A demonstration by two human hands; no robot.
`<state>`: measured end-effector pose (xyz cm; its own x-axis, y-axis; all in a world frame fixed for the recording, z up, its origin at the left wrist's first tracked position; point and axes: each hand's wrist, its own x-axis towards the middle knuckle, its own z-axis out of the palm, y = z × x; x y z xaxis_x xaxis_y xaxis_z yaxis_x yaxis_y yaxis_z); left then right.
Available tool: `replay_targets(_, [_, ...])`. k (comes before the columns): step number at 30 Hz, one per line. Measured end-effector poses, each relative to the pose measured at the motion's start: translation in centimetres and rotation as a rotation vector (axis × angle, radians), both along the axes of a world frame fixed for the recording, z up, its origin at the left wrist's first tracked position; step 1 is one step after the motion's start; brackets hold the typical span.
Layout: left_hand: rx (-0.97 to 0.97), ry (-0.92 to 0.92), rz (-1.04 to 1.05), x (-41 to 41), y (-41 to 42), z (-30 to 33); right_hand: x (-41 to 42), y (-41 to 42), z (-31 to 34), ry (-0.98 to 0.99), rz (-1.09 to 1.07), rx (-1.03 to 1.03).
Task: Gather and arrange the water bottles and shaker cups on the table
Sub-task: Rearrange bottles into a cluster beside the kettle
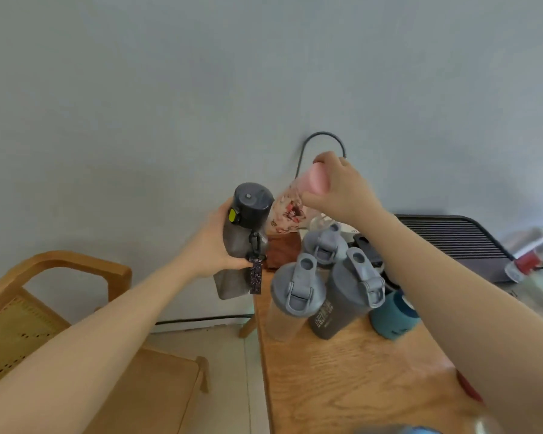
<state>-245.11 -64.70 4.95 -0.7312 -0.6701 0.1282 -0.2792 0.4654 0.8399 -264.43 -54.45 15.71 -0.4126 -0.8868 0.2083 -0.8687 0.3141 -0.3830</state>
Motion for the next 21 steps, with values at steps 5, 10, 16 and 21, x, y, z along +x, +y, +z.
replay_targets(5, [0.126,0.097,-0.1,-4.4,0.0,-0.3,-2.0,4.7,-1.1,-0.171,-0.234,-0.387])
replay_targets(10, [0.151,0.097,-0.161,-7.2,1.0,-1.2,-3.5,8.8,-1.1,-0.127,-0.348,-0.523])
replay_targets(16, [0.25,0.058,-0.153,-8.1,1.9,-3.0,-5.8,14.5,0.5,0.019,-0.39,-0.416])
replay_targets(21, [0.501,-0.084,-0.134,-7.6,1.2,-2.6,-7.1,17.9,-0.1,0.164,-0.35,-0.198])
